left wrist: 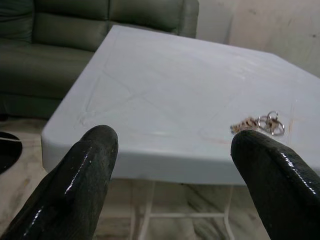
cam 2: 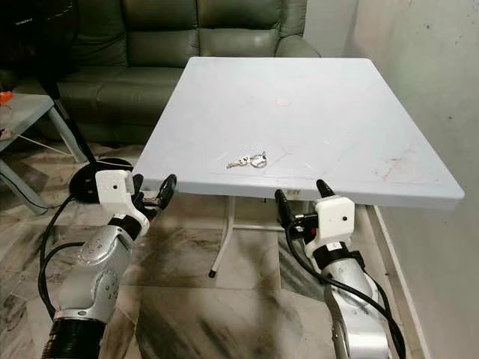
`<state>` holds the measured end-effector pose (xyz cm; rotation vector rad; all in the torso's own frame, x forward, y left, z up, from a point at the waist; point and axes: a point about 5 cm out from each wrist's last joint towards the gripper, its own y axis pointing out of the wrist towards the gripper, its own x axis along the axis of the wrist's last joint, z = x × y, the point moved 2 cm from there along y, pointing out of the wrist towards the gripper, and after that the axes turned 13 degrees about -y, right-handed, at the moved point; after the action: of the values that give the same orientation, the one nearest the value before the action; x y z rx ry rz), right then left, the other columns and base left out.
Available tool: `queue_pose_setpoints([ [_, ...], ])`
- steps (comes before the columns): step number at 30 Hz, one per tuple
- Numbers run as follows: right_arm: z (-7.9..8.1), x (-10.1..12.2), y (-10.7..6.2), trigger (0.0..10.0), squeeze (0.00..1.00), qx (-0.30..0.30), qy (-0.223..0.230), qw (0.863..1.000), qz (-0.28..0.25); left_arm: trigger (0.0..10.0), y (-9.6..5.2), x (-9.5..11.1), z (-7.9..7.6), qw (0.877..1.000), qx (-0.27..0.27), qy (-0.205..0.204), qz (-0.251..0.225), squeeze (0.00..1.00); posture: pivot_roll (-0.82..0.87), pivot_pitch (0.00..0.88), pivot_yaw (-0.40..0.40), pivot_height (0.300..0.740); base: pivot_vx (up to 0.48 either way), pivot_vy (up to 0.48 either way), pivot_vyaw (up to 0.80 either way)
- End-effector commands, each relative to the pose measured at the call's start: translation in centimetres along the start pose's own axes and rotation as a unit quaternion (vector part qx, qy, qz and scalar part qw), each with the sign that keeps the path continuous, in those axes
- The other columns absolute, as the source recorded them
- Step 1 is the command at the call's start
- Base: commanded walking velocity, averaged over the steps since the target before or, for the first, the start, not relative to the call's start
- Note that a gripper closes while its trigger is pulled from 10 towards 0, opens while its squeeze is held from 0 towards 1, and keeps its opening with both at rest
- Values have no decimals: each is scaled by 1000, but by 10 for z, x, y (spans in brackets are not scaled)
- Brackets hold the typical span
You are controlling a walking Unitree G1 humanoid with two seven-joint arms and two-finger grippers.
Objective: Hang keys on a hook
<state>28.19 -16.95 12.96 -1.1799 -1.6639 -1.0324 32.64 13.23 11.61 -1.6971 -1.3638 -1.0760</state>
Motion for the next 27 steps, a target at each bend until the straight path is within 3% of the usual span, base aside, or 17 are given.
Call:
queue_pose_setpoints([
  [1,1,1,0,10000,0,5,-2,1000,-1,10000,-1,2,2,1000,7,6,-2,0,-23,0,10,740,0,0,0],
  [21,3,-2,0,10000,0,12,-7,1000,3,10000,-1,0,-1,1000,1,-2,-5,0,-20,0,6,740,0,0,0],
  [27,4,-2,1,10000,0,12,-6,1000,3,10000,0,2,-2,1000,0,-2,-7,0,-21,0,7,740,304,0,0],
])
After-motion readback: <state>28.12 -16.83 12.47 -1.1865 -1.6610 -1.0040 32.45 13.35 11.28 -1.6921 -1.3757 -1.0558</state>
